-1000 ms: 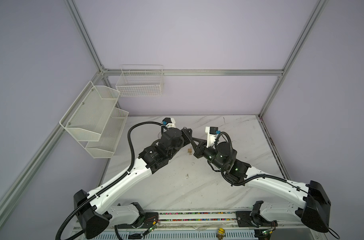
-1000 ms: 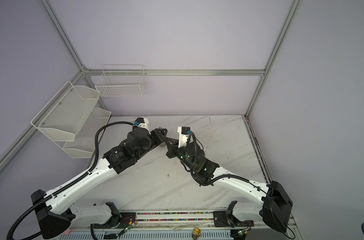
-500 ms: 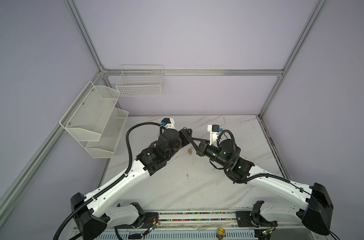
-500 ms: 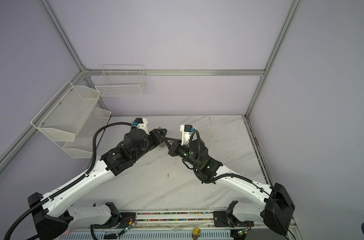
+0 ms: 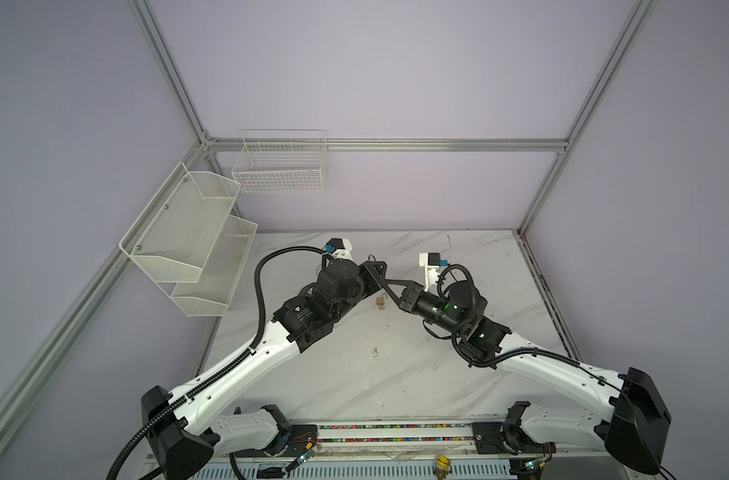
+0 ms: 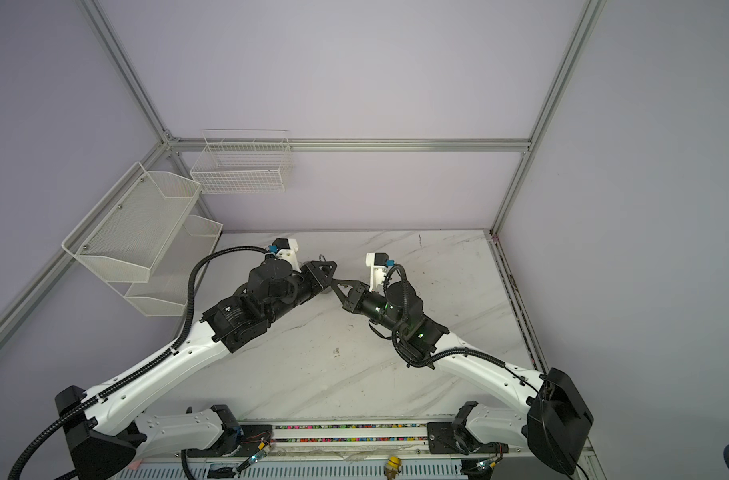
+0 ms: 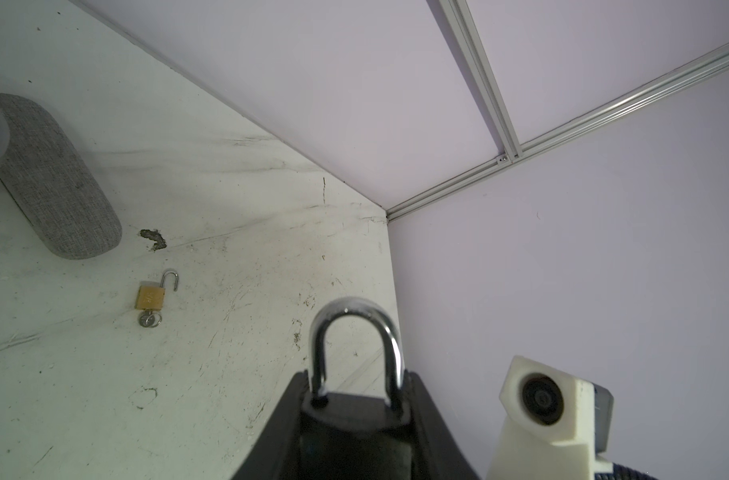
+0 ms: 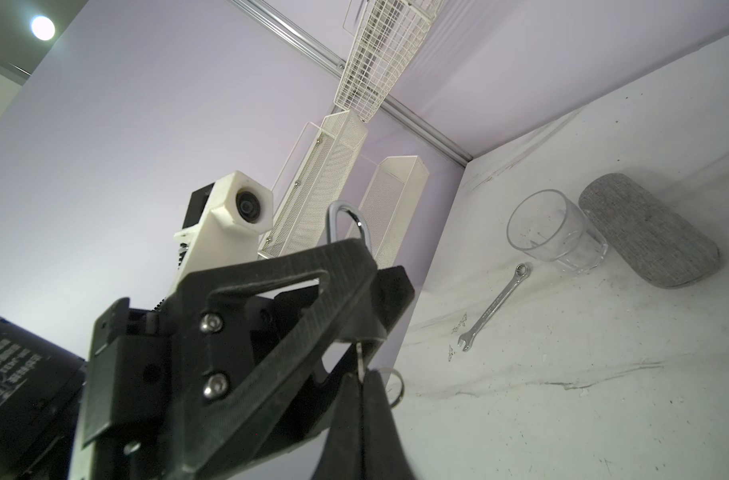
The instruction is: Unlock with the key
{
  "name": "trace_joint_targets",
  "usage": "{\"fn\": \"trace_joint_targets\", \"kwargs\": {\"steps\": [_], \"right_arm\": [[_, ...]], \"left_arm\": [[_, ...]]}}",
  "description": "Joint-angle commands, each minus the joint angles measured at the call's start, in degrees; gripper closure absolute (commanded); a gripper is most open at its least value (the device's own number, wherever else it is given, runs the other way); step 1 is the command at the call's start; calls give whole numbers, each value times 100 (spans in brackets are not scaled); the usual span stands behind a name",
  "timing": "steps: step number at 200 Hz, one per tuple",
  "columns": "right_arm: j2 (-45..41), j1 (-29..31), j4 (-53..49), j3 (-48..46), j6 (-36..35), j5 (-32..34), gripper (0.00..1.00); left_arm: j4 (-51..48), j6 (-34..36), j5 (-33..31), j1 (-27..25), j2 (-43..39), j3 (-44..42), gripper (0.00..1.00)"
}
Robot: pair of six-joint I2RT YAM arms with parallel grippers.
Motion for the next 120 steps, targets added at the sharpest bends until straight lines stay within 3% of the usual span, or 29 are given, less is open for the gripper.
{"fn": "trace_joint_targets", "kwargs": {"steps": [1,18,44,76,90,120], "right_arm": [[-299,55,-354,159,-320,94,94],[-486,55,-819,219,-679,390,79],[-861,49,-1419,205,-1187,668,64],[-1286,-53,-2307,228,-1575,795,54],[-1404,-123,-2637,325,-1798,694,45],[-1328,-259,-3361,607,-2108,543,40]], "left_arm": [[441,686,176,-107,-179,-96,100],[566,1295,58,-103,-307,-296,100],[831,2345,-40,-74,-595,-808,100],[1301,3695,180,-67,-979,-1621,100],[1626,4454,448,-75,-1149,-2030,100],[2799,5346,817,-75,-1457,-3142,100]]}}
